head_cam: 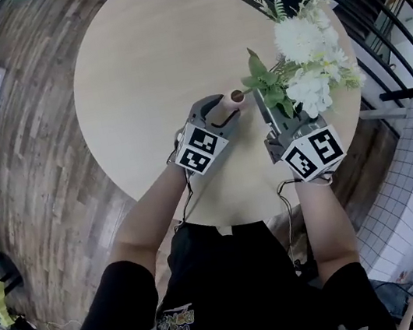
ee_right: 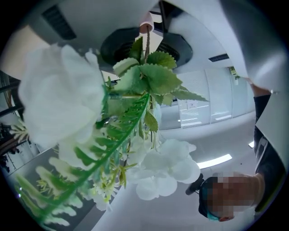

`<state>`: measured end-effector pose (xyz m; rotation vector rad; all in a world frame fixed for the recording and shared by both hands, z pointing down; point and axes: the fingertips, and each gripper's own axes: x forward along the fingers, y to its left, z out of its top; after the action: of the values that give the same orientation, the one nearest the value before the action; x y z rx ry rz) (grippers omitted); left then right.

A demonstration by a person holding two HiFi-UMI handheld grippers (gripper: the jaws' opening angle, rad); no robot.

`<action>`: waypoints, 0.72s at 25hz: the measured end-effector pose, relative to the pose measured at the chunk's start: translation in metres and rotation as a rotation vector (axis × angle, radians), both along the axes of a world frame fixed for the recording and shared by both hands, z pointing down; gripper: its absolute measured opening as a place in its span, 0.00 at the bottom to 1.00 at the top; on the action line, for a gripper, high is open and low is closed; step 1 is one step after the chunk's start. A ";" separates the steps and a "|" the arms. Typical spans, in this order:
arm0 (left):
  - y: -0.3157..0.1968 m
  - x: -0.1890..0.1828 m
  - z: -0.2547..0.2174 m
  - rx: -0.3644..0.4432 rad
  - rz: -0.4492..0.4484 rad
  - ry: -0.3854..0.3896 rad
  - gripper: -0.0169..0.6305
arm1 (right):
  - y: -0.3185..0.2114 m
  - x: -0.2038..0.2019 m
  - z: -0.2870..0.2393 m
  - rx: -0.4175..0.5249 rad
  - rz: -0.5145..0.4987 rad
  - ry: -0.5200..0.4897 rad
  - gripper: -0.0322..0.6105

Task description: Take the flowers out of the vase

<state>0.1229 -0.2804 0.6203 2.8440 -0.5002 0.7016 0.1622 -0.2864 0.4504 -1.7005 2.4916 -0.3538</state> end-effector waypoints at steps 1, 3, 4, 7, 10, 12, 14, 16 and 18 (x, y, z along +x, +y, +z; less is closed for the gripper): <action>0.000 -0.001 -0.002 0.001 -0.003 0.002 0.36 | 0.002 0.002 -0.005 0.003 0.005 0.001 0.17; 0.000 -0.003 -0.005 0.001 -0.013 0.009 0.36 | 0.005 0.008 -0.014 0.007 0.021 -0.001 0.17; 0.000 -0.004 -0.007 -0.002 -0.019 0.014 0.36 | 0.007 0.011 -0.019 0.010 0.030 -0.006 0.17; 0.003 -0.011 -0.015 -0.002 -0.043 0.022 0.36 | 0.015 0.018 -0.034 0.030 0.050 -0.032 0.17; 0.008 -0.020 -0.026 -0.005 -0.084 0.032 0.36 | 0.027 0.027 -0.047 0.046 0.057 -0.041 0.17; 0.015 -0.029 -0.036 -0.010 -0.111 0.040 0.36 | 0.036 0.031 -0.053 0.041 0.056 -0.032 0.17; 0.022 -0.046 -0.049 -0.008 -0.135 0.042 0.32 | 0.042 0.027 -0.058 0.028 0.049 -0.022 0.17; 0.029 -0.062 -0.064 -0.005 -0.169 0.048 0.25 | 0.049 0.024 -0.060 0.013 0.042 -0.021 0.17; 0.042 -0.063 -0.080 -0.005 -0.217 0.062 0.13 | 0.065 0.035 -0.057 0.003 0.032 -0.029 0.17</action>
<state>0.0603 -0.2379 0.5405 2.7407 -0.7806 0.5718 0.1972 -0.2213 0.3933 -1.7198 2.4410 -0.3690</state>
